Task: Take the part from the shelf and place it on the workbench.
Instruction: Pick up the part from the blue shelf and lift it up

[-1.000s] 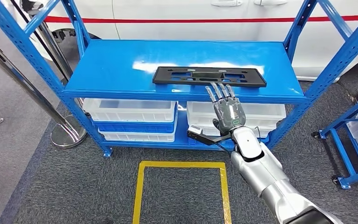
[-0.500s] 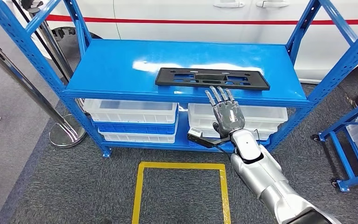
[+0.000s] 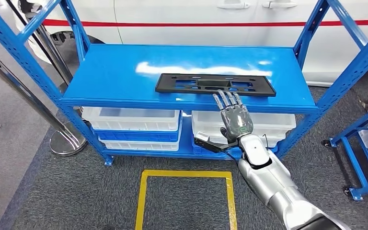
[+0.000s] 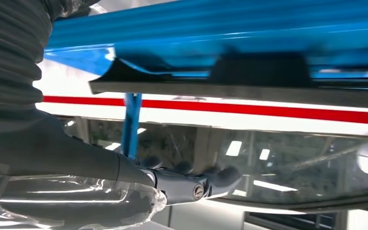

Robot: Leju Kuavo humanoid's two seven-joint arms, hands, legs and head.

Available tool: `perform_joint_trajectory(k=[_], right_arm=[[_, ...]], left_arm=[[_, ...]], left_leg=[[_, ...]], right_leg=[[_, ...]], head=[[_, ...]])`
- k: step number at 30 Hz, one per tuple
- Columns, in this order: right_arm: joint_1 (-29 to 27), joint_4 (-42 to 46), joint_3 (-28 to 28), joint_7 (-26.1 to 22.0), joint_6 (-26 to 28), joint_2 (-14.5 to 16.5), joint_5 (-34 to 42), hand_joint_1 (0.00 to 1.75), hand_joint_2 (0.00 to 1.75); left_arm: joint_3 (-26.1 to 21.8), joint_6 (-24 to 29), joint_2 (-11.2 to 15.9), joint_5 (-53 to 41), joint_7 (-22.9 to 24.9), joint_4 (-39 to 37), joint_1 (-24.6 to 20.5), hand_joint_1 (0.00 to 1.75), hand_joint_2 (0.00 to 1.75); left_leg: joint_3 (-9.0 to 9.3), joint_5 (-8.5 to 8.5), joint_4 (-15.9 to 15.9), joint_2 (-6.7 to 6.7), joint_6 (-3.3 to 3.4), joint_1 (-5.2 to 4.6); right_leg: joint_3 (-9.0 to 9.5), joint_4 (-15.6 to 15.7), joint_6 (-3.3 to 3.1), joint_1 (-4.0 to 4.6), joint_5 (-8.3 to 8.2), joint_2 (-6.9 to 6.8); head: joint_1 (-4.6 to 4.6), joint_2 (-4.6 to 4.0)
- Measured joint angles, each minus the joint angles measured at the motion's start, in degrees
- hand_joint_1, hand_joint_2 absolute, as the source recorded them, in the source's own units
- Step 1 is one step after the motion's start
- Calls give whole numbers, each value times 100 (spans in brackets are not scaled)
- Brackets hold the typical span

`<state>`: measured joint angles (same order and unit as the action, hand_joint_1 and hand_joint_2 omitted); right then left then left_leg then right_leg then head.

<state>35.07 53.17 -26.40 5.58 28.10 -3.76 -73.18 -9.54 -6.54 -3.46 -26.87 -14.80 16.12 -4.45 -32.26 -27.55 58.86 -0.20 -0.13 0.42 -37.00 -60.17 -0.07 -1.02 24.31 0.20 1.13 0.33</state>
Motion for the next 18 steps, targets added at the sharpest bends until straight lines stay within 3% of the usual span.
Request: perform_joint_trajectory(k=[2,5,6,7,8,9,11,14,16,18], right_arm=[[8,1,8,3,3,-2,-2,0,175],[3,-1,8,3,3,1,-9,0,175],[-4,-1,8,3,3,1,-11,0,175],[-7,-1,8,3,3,1,-13,0,175],[-8,-1,8,3,3,1,-13,0,175],[-7,-1,8,3,3,1,-13,0,175],[-1,-2,8,3,3,1,-13,0,175],[-8,-4,8,15,3,1,-17,0,175],[-4,-2,12,32,4,1,-31,0,175],[7,-2,25,42,5,1,-46,0,175]], left_arm=[[8,4,4,5,-1,1,-2,0,0],[31,5,5,25,-2,1,8,0,0],[39,5,6,34,-2,1,16,0,0],[44,5,7,40,-2,1,23,0,0],[47,5,8,45,-2,1,25,0,0],[49,5,11,50,-2,1,25,0,0],[51,5,19,52,-2,1,17,0,0],[56,7,26,58,-2,1,15,0,0],[66,9,26,71,-3,2,19,0,0],[81,10,27,84,-7,3,13,0,0]], left_leg=[[-126,-172,316,5,-49,17],[-725,-530,1368,5,-81,23],[-871,-514,1543,5,-76,23],[-922,-394,1520,5,-60,20],[-865,-184,1289,5,-32,15],[-728,74,900,5,11,3],[-455,368,236,4,95,-37],[-339,367,-24,-3,165,-87],[-262,379,-115,-1,219,-56],[-176,385,-195,7,273,-24]], right_leg=[[66,38,-71,-11,19,1],[133,46,-131,19,73,0],[153,46,-138,33,93,4],[178,45,-141,45,114,9],[211,45,-139,56,137,14],[248,48,-136,63,163,17],[293,49,-110,81,206,20],[307,78,-22,66,228,22],[310,23,35,62,276,11],[106,-404,74,61,480,2]], head=[[1,0],[2,0],[3,0],[3,0],[3,0],[3,0],[2,0],[1,0],[1,0],[0,0]])
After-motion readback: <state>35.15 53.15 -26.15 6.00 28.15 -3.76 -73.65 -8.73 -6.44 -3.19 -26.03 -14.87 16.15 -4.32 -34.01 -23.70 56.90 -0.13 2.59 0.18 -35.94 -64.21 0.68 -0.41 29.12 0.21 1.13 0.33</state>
